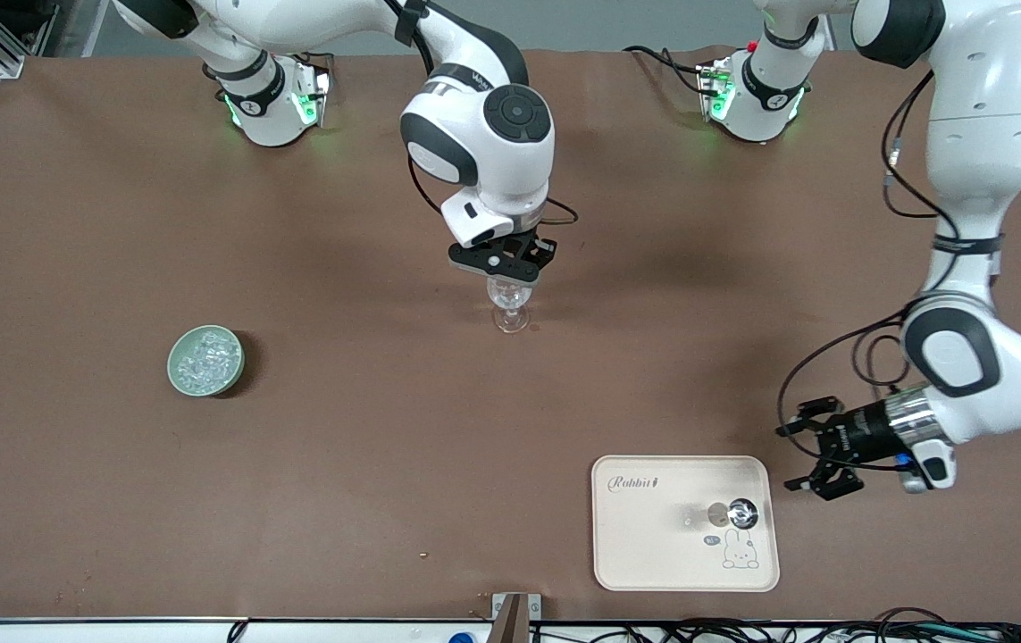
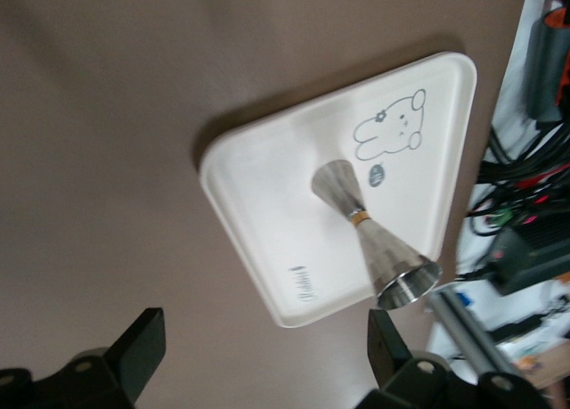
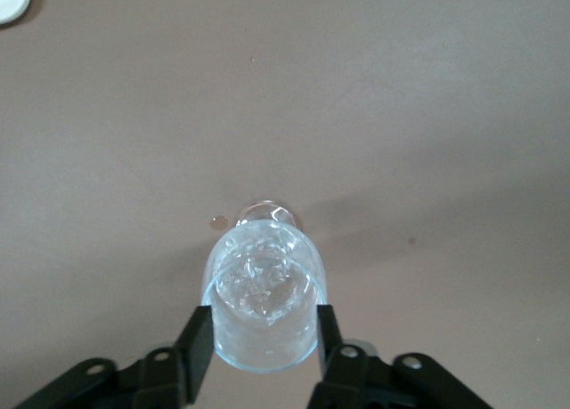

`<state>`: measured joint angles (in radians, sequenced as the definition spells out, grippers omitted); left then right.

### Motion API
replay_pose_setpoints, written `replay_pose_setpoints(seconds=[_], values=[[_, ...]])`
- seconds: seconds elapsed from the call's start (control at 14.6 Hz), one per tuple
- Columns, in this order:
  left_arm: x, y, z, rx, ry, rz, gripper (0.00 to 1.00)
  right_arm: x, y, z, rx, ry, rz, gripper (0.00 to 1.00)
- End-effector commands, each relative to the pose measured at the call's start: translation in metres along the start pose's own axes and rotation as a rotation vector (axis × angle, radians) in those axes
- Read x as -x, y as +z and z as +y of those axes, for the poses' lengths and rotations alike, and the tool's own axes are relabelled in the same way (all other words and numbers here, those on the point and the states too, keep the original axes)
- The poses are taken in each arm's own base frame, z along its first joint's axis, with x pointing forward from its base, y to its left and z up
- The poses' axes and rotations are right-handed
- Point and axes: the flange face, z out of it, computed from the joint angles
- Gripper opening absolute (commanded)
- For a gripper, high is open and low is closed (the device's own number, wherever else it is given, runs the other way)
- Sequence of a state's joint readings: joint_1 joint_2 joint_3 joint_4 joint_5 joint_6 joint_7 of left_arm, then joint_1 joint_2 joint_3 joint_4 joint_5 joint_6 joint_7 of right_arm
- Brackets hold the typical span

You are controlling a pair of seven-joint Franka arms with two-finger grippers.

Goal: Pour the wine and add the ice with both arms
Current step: 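Open the left gripper on the tray while the right gripper releases the cube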

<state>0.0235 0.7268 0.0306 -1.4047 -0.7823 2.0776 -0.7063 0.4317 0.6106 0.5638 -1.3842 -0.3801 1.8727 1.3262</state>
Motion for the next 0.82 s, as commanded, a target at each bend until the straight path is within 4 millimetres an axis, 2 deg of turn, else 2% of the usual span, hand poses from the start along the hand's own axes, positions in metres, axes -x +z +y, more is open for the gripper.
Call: replay_pose_setpoints(seconds=[0.0, 0.14, 0.27, 0.34, 0.48, 0.55, 0.62, 0.75], values=[[0.016, -0.022, 0.017, -0.11, 0.137, 0.095, 1.0, -0.01, -0.032, 0.011, -0.002, 0.025, 0.055, 1.0], [0.026, -0.031, 0.022, -0.179, 0.223, 0.176, 1.0, -0.035, -0.061, 0.033, -0.005, 0.06, 0.097, 1.0], [0.049, -0.045, 0.034, -0.218, 0.305, 0.244, 1.0, -0.058, -0.091, 0.059, 0.007, 0.054, 0.132, 1.0], [0.052, -0.048, 0.036, -0.218, 0.314, 0.254, 1.0, -0.07, -0.109, 0.078, 0.028, 0.032, 0.144, 1.0], [0.07, -0.063, 0.046, -0.191, 0.337, 0.261, 1.0, -0.103, -0.143, 0.128, 0.08, 0.016, 0.153, 1.0], [0.078, -0.076, 0.049, -0.177, 0.342, 0.267, 1.0, -0.115, -0.157, 0.152, 0.111, 0.007, 0.149, 1.0], [0.088, -0.098, 0.053, -0.147, 0.348, 0.278, 1.0, -0.125, -0.167, 0.175, 0.143, -0.003, 0.132, 1.0], [0.109, -0.122, 0.057, -0.144, 0.406, 0.291, 1.0, -0.145, -0.189, 0.219, 0.172, -0.017, 0.117, 1.0]])
